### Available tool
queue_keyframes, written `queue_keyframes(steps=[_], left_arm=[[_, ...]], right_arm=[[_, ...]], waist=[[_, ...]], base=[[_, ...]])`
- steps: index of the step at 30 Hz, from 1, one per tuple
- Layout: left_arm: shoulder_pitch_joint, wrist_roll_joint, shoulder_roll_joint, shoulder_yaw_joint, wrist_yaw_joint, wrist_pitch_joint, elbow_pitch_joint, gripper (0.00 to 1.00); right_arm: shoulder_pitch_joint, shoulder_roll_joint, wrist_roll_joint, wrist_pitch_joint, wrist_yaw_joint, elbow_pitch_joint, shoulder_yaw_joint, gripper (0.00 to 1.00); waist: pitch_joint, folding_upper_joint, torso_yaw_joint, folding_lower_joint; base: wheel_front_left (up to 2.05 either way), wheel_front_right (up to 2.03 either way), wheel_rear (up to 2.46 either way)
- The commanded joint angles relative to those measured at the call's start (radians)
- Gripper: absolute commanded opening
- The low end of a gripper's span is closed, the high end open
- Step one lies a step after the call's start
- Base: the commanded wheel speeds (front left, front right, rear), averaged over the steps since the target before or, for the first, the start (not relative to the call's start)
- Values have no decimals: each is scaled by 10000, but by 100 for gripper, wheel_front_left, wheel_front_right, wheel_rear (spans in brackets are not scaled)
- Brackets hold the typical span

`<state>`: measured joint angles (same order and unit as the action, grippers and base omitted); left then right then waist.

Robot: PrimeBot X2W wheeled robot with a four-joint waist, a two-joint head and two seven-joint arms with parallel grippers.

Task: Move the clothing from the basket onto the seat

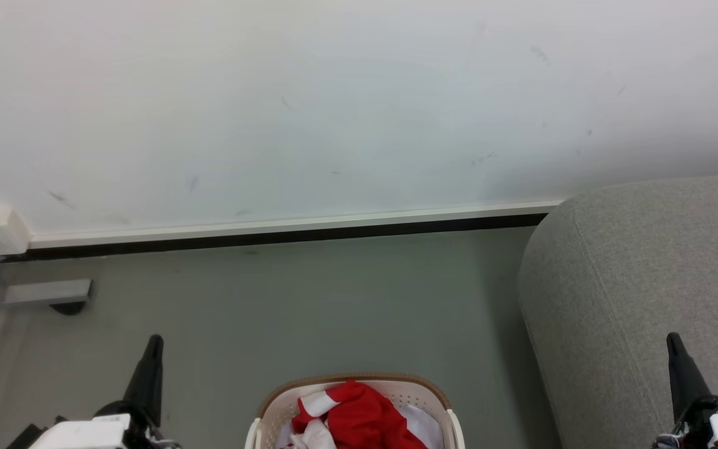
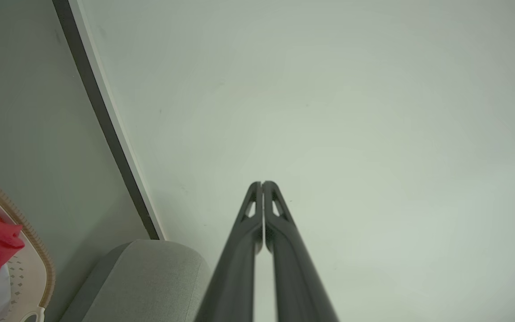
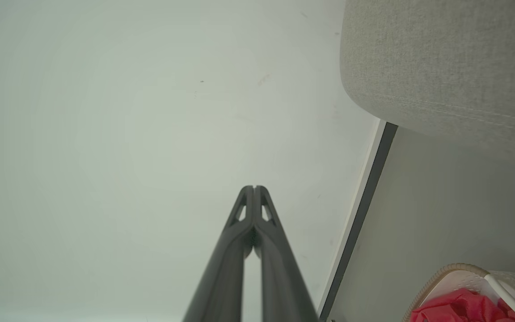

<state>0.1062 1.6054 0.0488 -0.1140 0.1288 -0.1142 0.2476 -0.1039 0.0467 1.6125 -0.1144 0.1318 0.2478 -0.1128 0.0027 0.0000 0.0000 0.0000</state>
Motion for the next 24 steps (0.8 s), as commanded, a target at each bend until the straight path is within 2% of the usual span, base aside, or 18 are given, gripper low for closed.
queue_keyframes(steps=[1, 7, 12, 24], left_arm=[[-6, -4, -4, 2, -2, 7, 17, 100], [-122, -94, -27, 205, -19, 256, 124, 100], [-144, -523, -22, 304, -17, 507, 149, 100], [-278, -3263, -11, 634, -298, 1051, -111, 100]], right_arm=[[6, -6, -2, 5, 0, 19, 5, 100], [142, -28, -210, 241, -1, 113, 169, 100], [153, 107, -1016, 507, -2, 73, 374, 100], [281, 181, -4246, 1047, -4, -435, 730, 100]], waist=[[1, 0, 0, 0], [1, 0, 13, 0], [3, 0, 28, 0], [17, 0, 52, 0]], base=[[0, 0, 0], [0, 0, 0], [0, 0, 0], [0, 0, 0]])
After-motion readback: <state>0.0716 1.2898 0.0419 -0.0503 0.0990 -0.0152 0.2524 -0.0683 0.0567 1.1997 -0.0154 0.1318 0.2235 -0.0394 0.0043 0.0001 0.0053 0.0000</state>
